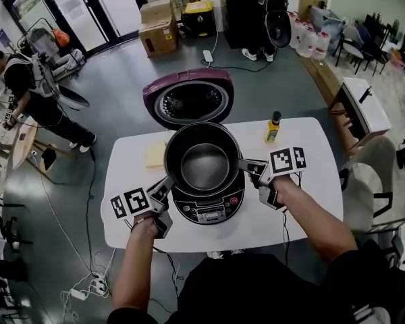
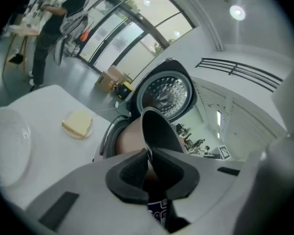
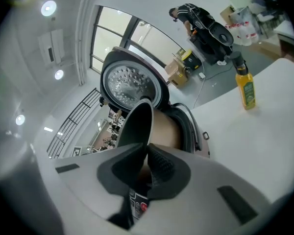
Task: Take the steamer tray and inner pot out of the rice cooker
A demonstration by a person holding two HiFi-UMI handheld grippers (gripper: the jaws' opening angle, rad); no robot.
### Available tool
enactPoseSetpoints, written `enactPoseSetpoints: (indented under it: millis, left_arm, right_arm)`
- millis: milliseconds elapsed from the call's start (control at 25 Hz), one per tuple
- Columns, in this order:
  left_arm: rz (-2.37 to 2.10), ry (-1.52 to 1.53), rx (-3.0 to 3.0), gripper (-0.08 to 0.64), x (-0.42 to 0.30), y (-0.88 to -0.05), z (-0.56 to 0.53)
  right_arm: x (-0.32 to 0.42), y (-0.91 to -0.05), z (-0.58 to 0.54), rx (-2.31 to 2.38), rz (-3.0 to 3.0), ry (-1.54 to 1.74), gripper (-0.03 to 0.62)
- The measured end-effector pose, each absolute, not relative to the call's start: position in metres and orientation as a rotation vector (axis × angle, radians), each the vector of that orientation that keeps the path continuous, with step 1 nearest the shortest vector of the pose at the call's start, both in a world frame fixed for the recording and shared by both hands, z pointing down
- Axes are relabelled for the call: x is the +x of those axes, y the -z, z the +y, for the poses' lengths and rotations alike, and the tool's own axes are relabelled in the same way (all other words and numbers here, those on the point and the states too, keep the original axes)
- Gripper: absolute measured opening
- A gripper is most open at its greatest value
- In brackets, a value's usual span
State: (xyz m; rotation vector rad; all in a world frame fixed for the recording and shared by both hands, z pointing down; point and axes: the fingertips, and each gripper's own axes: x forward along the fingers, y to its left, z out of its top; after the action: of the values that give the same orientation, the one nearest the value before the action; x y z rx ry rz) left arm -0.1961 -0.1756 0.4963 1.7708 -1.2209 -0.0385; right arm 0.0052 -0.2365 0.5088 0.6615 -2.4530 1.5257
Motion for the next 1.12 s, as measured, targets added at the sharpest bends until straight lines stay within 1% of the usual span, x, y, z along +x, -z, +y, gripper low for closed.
enactPoseSetpoints:
  millis: [240,480,800,1120]
  left_arm:
    - [-1.233,0.053,1.962,0.034,-0.181,-0.437,-0.163]
    - [-1.196,0.043,2.125,0.032,-0.159,-0.397,-0.166]
    - [-1.035,0.037,2.198,0.036,-0.082,-0.391,-0.179]
    - [-0.920,0.010,2.204,0.035,0.021,-0.412,-0.195]
  right_arm:
    - [0.021,-0.461,-0.216,0.747,-2.584,-1.461,0.026]
    - [0.051,-0.423,-0.203,0.967,-2.673,-1.363,0.025]
    - [0.131,-0.408,-0.189,1.212,-2.678,-1.340,0.028]
    - [0.232,-0.426,-0.188,1.369,-2.618,-1.341,0.028]
